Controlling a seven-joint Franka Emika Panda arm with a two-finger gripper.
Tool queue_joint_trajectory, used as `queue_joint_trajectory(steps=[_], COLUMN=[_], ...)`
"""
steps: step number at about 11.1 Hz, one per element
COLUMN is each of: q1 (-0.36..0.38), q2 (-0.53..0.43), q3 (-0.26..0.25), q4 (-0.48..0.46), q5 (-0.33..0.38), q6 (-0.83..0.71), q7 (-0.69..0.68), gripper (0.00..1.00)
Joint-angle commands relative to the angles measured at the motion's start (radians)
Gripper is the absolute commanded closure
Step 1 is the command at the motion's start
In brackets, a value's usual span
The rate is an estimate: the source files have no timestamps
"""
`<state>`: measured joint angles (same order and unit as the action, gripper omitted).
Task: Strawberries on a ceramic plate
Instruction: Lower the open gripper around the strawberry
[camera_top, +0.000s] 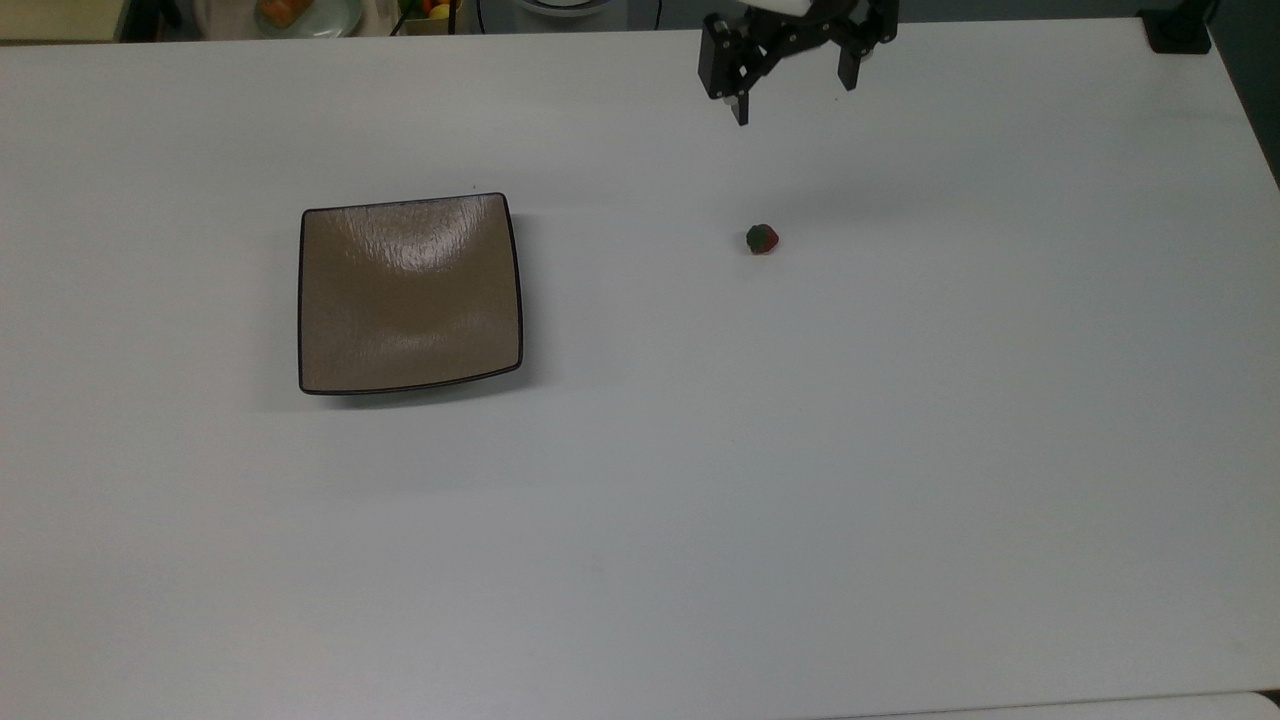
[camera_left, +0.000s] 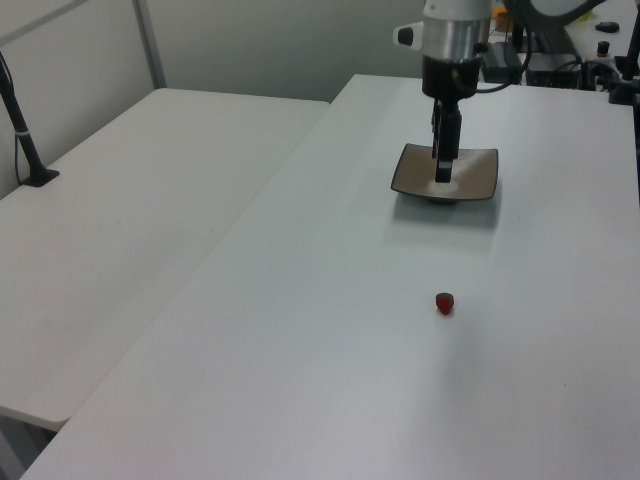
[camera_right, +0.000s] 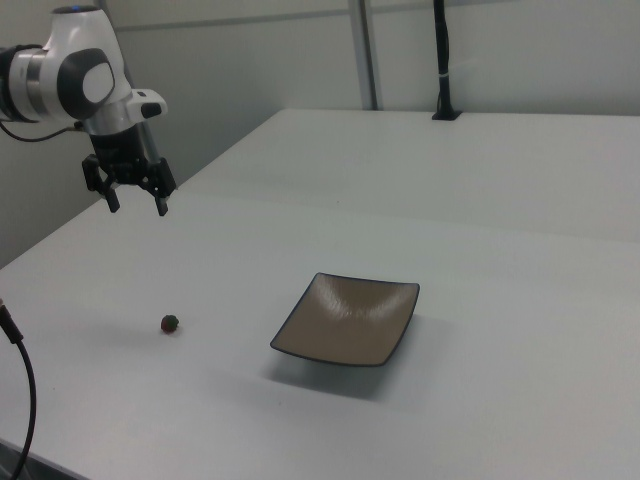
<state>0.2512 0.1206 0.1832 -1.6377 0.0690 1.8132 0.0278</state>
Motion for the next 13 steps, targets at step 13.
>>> queue_joint_trajectory(steps=[13], q1=[0.033], q2=[0.059], q3=[-0.004], q4=[-0.286], q5=[-0.028], q6=[0.218], q7=[0.020], gripper=[0.00])
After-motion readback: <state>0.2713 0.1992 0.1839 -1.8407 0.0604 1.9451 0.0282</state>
